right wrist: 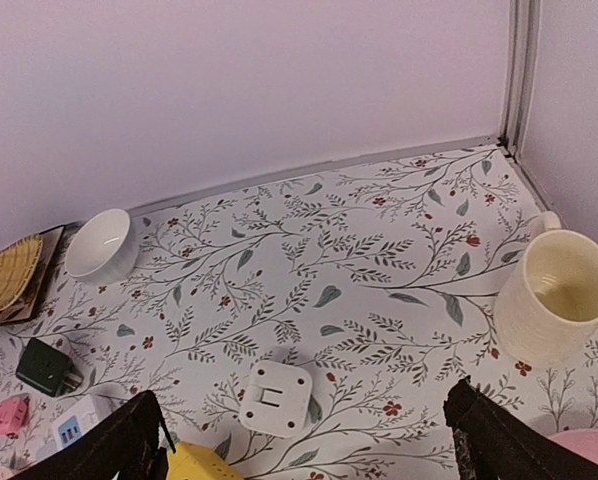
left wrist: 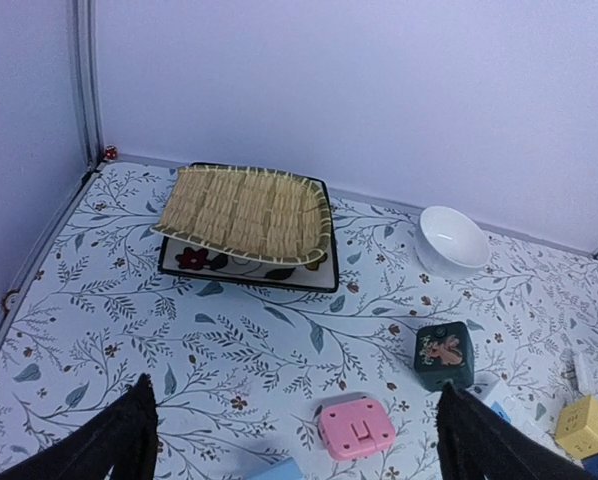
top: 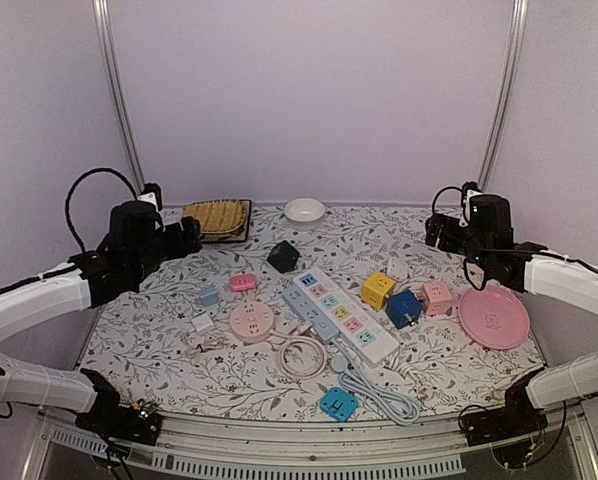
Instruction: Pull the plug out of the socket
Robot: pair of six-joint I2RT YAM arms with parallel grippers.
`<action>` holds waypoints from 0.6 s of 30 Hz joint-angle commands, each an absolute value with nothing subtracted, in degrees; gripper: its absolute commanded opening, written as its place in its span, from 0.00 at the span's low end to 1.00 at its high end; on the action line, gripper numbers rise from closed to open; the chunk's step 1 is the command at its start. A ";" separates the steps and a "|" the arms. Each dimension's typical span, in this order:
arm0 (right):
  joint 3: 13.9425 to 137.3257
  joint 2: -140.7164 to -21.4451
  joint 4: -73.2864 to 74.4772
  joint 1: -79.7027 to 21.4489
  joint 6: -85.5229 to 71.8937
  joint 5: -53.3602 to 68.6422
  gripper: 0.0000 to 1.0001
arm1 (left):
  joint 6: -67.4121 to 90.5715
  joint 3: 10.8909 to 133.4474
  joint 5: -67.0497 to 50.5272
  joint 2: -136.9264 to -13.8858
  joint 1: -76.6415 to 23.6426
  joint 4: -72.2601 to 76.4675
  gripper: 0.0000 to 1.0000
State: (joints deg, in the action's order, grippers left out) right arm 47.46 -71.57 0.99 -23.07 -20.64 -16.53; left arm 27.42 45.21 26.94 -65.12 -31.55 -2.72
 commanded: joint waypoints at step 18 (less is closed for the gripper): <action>22.85 -73.24 -44.11 -5.10 -8.45 -15.91 0.99 | 17.16 34.91 33.88 -60.45 -22.06 3.70 0.97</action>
